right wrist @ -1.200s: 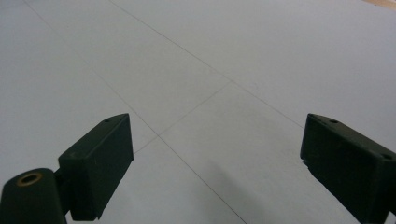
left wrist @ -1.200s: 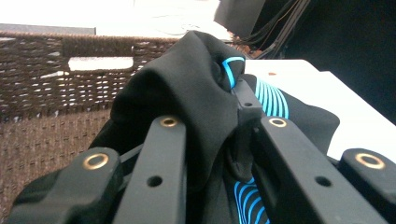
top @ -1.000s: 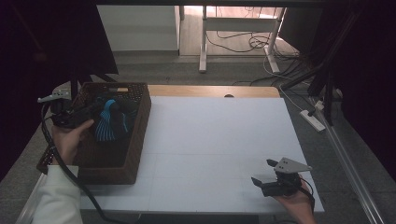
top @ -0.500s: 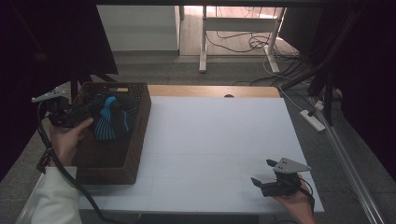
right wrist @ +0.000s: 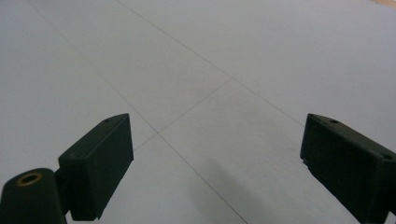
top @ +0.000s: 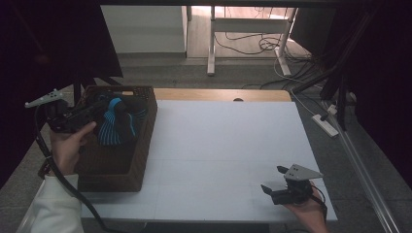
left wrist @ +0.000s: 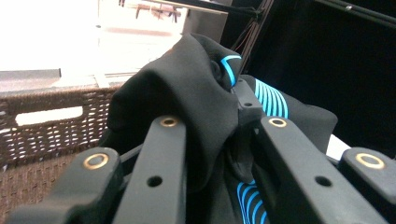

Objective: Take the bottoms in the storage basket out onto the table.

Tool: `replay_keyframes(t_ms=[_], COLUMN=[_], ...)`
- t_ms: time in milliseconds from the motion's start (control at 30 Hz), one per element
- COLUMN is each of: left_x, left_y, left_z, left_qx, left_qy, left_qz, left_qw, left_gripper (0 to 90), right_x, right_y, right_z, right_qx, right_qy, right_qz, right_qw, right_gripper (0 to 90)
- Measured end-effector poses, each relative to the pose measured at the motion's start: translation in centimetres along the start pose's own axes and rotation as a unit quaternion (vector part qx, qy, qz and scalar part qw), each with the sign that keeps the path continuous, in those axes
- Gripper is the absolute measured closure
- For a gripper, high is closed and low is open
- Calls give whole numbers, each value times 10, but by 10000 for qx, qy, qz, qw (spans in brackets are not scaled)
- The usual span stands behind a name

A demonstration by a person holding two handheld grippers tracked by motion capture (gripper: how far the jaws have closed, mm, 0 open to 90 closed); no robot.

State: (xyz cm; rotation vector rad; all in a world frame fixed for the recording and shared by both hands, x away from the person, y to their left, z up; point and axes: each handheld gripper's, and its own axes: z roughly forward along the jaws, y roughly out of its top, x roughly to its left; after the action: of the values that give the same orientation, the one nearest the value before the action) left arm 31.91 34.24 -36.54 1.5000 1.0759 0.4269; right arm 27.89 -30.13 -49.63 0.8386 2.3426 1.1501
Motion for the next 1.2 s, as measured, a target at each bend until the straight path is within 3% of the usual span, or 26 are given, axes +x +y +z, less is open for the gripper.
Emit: replay_keyframes(t_ms=[333,467,833,1200], left_x=[-12,-21,-36,-47], left_y=[5,8,11,12], left_z=[-3,-7,-5,-2], left_qx=[-119,-250,-223,-262], left_qy=[-151,-335,-504,-684], left_qz=[103,174,363,413], left_qw=[9998,9990,9978,9965], left_gripper=[785,785,785,785], right_x=[0,0,0,0], right_y=[0,0,0,0], right_z=[0,0,0,0], right_qx=[-3,-10,27,22], right_qy=[4,0,-12,-14], right_qz=[10,21,1,2], right_qw=[10000,10000,10000,10000], right_gripper=[95,95,95,95])
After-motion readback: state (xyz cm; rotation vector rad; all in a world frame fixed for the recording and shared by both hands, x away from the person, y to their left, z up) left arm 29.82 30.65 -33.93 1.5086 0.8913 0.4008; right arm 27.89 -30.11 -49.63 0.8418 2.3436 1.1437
